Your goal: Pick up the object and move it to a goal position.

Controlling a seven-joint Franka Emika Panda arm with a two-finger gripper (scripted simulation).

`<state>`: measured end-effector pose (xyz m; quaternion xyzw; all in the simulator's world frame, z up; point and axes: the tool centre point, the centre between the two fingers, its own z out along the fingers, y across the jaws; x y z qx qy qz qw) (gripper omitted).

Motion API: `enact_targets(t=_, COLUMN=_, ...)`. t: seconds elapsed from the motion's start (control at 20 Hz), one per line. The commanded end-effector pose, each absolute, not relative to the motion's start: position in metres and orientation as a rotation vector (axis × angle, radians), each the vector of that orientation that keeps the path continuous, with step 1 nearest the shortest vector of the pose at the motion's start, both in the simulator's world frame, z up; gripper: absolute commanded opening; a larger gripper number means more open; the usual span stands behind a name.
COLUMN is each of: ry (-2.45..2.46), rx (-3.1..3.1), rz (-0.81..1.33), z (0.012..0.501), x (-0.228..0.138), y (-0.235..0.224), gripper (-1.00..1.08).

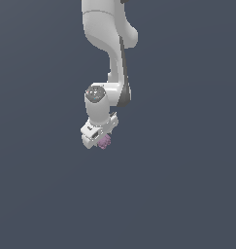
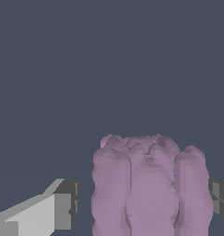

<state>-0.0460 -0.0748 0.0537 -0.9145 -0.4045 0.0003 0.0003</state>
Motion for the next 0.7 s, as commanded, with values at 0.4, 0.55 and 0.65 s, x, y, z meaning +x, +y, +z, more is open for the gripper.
enact_targets(t=0.4, ry=-1.272, rx=-2.873, rz=0.0, z=0.0411, x=-0.0451, y=-0.0752, gripper=-1.0)
enact_targets(t=0.55, ry=-1.272, rx=-2.873, rz=0.0, z=0.0411, x=-0.0451, y=-0.0752, gripper=-1.0)
enact_targets(t=0.65, ry=-1.272, rx=-2.873, rz=0.0, z=0.0411, x=-0.0451, y=-0.0752, gripper=-1.0)
